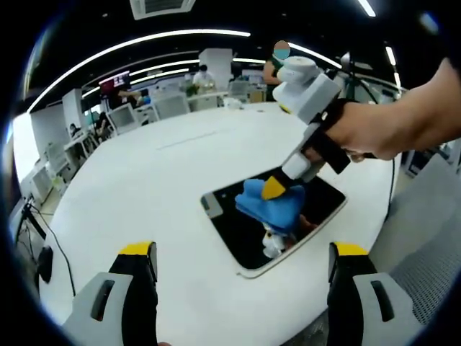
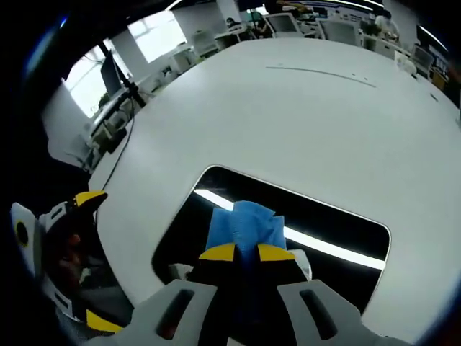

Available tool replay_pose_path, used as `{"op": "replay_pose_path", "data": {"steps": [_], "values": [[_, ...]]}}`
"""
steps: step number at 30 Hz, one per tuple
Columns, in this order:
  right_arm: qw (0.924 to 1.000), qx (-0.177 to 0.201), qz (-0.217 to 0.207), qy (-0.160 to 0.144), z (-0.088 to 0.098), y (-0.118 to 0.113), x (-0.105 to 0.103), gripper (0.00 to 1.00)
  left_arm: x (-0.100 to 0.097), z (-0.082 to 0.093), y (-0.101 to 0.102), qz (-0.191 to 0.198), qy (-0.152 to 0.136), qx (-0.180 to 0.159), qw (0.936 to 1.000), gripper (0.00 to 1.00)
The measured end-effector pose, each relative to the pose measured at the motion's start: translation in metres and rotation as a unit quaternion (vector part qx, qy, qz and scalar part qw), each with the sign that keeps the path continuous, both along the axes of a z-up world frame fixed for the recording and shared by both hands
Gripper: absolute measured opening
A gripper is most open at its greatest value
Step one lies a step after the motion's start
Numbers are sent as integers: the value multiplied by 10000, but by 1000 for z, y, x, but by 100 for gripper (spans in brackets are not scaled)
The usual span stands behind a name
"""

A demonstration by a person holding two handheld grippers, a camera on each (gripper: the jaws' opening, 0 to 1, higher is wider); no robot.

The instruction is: Wipe the mirror surface with the cleaning cloth until all visible marks leave the cleaned area.

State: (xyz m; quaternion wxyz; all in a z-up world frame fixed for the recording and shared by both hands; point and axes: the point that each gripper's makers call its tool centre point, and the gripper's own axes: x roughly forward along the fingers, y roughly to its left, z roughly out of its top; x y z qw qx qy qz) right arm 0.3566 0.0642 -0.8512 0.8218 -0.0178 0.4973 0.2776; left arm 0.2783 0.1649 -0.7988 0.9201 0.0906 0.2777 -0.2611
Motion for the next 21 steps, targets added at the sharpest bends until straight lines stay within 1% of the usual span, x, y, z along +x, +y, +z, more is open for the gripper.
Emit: {"op": "replay_pose_path", "data": {"steps": [15,21], "values": [[9999,19,-121,32,2,-24,0,4,0,-3,1,12,35,8,10000,99],[9998,-1,-184,36,1,-38,1,4,1,-3,2,33,38,3,10000,99]]}}
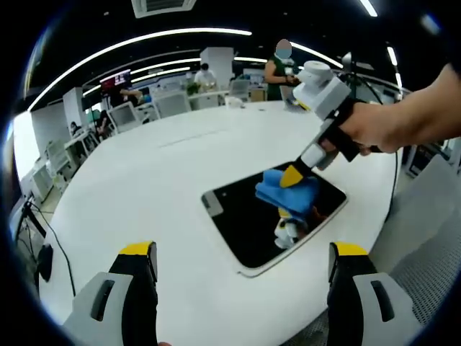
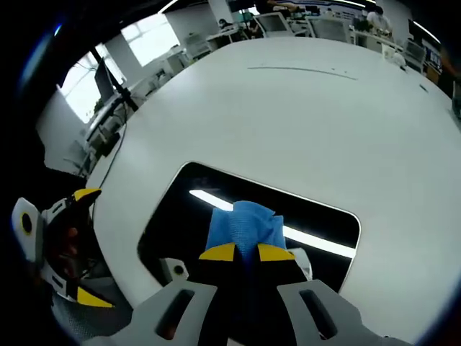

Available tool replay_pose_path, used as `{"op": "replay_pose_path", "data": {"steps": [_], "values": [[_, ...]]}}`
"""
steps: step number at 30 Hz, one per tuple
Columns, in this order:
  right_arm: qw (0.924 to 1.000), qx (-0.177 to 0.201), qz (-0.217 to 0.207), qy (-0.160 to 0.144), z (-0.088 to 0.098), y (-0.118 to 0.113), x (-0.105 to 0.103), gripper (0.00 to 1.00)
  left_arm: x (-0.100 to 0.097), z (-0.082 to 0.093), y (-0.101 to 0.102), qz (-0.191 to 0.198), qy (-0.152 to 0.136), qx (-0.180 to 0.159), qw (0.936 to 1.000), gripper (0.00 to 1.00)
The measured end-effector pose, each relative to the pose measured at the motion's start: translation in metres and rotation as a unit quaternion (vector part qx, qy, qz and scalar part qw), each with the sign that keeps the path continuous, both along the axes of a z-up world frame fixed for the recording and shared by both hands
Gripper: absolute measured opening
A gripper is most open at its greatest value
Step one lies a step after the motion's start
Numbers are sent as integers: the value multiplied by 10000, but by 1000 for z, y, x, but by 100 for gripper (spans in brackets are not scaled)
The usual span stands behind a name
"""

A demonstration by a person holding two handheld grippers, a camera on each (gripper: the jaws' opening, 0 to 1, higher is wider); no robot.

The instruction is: Wipe the mirror surface with the cleaning cloth until all visible marks leave the cleaned area.

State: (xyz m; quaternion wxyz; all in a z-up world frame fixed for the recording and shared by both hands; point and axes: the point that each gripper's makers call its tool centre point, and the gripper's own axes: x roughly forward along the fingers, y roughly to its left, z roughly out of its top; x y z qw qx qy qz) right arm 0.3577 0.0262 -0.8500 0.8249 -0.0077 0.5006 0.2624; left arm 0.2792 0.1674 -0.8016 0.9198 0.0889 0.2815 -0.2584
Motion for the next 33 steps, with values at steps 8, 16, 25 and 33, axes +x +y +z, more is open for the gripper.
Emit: {"op": "replay_pose_path", "data": {"steps": [8,16,25,33], "values": [[10000,-29,-65,12,0,-14,2,4,0,0,0,9,16,2,10000,99],[9999,-56,-93,18,-1,-23,3,4,0,1,1,24,15,19,10000,99],[9998,-101,-158,24,0,-38,3,4,0,1,2,39,16,17,10000,99],[9996,-109,-267,50,0,-49,2,4,0,1,1,21,8,31,10000,99]]}}
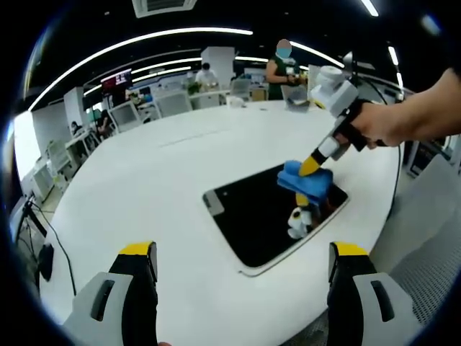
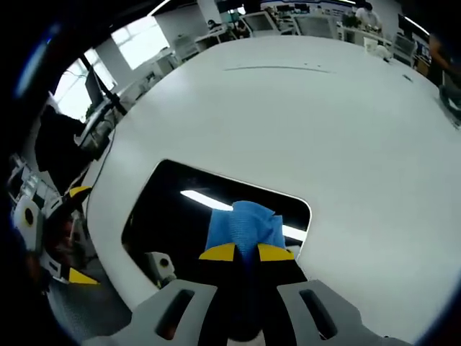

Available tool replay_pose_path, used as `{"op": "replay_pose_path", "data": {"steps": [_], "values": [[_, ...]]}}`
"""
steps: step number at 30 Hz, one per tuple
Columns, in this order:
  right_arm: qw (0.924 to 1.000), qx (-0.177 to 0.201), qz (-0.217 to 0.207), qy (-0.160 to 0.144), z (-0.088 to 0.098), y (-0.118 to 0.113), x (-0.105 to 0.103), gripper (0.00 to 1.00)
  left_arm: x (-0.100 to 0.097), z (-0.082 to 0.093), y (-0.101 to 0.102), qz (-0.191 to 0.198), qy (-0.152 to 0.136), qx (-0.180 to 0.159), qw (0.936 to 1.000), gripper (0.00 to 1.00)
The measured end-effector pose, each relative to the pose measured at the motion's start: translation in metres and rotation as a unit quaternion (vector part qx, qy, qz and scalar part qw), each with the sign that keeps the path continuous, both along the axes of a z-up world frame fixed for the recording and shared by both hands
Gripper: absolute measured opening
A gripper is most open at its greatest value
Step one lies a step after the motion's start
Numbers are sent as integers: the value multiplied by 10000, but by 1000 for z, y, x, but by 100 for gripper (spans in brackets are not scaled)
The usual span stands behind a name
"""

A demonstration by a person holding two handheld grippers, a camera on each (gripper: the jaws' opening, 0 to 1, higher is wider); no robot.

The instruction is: Wipe the mirror surface with the cleaning cloth until all visible marks leave the cleaned area.

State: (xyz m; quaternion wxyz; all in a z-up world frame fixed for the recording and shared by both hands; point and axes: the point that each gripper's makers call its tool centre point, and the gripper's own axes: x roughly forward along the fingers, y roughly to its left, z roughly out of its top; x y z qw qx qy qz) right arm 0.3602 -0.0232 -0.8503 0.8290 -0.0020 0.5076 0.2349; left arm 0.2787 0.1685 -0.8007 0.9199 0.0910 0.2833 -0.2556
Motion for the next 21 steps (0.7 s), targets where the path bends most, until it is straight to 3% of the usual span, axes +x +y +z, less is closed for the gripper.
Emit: {"op": "replay_pose_path", "data": {"steps": [21], "values": [[9998,-96,-144,19,-1,-25,-3,4,0,0,0,-2,-16,1,10000,99]]}}
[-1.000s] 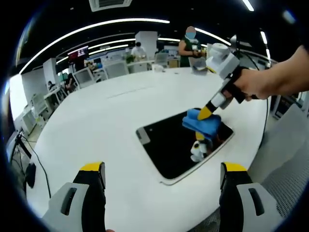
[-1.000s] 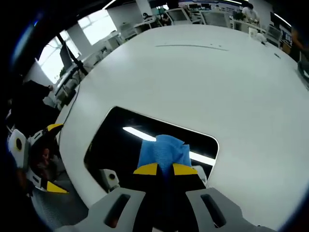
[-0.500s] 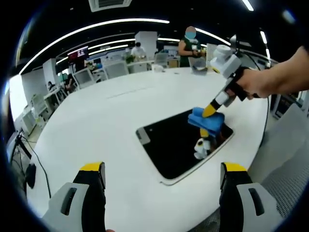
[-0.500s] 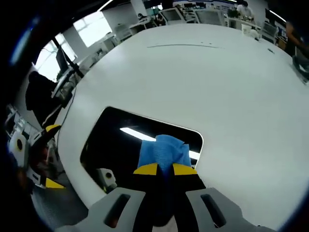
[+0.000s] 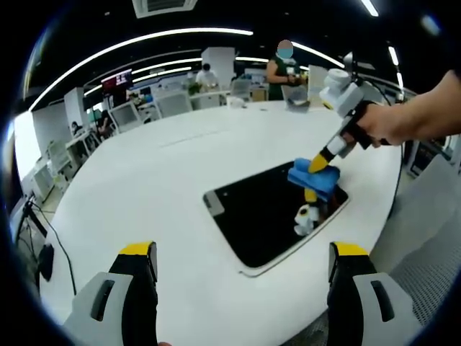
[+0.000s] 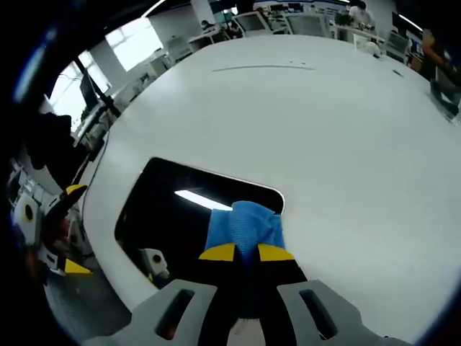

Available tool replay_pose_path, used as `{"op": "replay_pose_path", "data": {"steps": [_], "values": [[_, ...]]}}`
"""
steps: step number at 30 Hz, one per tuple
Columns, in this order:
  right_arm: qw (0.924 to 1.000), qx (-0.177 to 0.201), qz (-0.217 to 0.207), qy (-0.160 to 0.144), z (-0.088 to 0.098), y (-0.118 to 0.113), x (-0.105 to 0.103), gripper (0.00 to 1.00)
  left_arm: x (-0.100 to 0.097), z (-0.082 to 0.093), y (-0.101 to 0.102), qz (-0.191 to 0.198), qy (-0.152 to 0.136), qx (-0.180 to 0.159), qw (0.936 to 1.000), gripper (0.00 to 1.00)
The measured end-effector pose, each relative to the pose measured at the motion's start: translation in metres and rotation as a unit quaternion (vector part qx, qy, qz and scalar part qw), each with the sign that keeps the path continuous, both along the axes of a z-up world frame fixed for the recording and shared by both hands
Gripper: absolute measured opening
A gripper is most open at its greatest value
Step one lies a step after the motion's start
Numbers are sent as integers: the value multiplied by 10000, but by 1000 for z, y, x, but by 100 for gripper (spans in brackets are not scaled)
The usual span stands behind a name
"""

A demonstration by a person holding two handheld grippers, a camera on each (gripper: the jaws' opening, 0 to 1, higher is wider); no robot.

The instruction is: Wipe the mirror surface with the cleaning cloth until all visible marks leave the cleaned area.

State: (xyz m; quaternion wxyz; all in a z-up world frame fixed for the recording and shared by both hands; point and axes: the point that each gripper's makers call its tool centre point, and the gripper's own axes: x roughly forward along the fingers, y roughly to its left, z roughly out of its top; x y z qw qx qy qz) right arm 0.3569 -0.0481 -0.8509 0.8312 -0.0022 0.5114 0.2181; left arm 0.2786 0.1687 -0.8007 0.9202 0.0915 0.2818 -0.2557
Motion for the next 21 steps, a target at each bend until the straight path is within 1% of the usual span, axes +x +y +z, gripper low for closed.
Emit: {"op": "replay_pose_path", "data": {"steps": [8,21], "values": [[9999,-72,-81,13,0,-8,-2,4,0,-1,-1,-39,2,19,10000,99],[9998,-125,-134,11,-1,-9,-3,4,0,-2,-1,-46,0,39,10000,99]]}}
